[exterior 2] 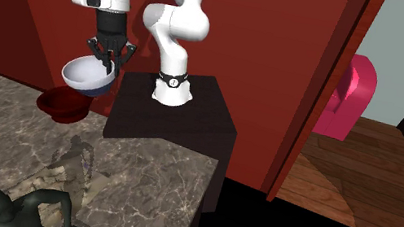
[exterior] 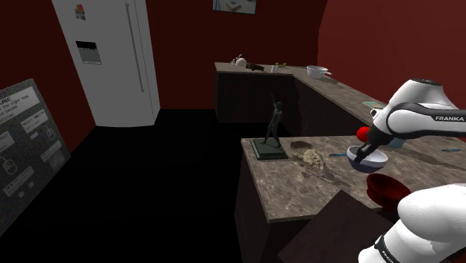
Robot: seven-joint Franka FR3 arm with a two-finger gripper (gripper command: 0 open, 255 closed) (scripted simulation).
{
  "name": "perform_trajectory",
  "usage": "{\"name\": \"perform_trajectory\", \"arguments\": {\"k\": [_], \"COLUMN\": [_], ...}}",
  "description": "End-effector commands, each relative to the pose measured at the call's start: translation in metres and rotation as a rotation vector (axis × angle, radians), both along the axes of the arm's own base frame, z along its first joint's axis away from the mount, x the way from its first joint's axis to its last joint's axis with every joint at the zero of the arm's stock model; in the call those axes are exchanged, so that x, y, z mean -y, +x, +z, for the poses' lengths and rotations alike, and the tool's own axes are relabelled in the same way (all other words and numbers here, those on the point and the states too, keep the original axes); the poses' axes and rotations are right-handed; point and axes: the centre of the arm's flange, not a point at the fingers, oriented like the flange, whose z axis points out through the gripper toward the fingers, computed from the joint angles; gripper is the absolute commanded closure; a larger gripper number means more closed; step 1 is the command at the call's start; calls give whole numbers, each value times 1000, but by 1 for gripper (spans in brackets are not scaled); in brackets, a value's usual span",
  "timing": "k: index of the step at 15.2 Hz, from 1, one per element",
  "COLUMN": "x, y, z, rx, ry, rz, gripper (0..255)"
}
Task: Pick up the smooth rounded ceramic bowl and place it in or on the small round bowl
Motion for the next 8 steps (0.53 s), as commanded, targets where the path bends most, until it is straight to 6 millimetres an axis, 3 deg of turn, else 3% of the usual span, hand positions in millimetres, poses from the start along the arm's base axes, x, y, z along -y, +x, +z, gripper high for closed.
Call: {"name": "perform_trajectory", "arguments": {"k": [1, 8], "x": [20, 89], "y": [-18, -79], "z": [3, 9], "rx": [-1, -1], "ry": [-1, -1], "rz": [2, 2], "gripper": [255, 255]}}
